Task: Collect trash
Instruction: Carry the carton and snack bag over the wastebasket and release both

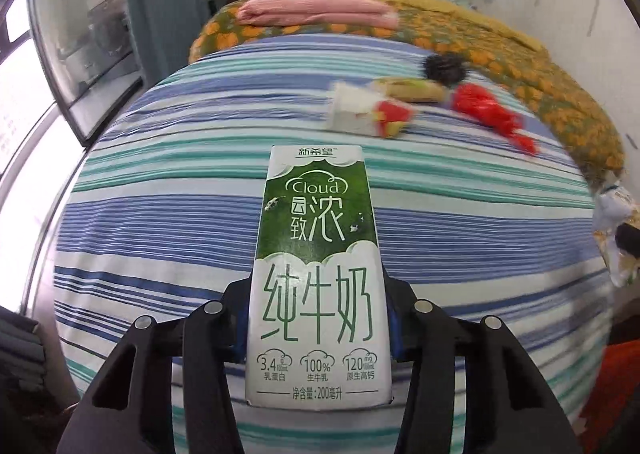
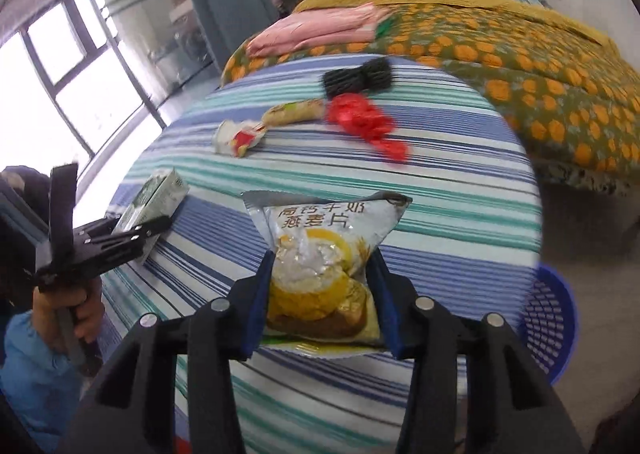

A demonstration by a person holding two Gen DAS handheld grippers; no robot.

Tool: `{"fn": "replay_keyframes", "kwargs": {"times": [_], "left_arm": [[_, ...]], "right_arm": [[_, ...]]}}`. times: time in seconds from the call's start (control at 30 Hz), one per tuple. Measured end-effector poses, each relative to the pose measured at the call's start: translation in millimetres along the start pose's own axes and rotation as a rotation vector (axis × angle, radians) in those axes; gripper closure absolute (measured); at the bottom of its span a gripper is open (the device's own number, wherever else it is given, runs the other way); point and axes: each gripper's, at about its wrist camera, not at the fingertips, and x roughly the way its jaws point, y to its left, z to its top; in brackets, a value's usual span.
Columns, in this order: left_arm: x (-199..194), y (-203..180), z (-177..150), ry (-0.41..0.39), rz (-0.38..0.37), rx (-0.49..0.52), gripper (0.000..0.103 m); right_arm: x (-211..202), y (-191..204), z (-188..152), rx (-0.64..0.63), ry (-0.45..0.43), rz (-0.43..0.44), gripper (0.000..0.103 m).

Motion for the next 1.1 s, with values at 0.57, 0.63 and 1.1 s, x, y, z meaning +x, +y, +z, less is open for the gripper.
{"fn": "replay_keyframes", "kwargs": {"times": [0.57,0.63,1.1], "left_arm": [[-29.0,-295.4,23.8,0.018,-0.45,0.309,0.055],[-14.7,-329.3,19.4,0.055,-0.468,0.327,0.055],[65.7,-432.5,-8.1,0.198,-0.437,0.399,0.054]], "right_arm": [[-76.8,-213.3,-35.5,0.27,-0.042,-0.228,0.058],[-73.2,-230.9,-40.6,0.295,-0.033,-0.241,0.058],[-42.0,-316.5,-63.1,0.463,0.064,-0.265,0.058]]}}
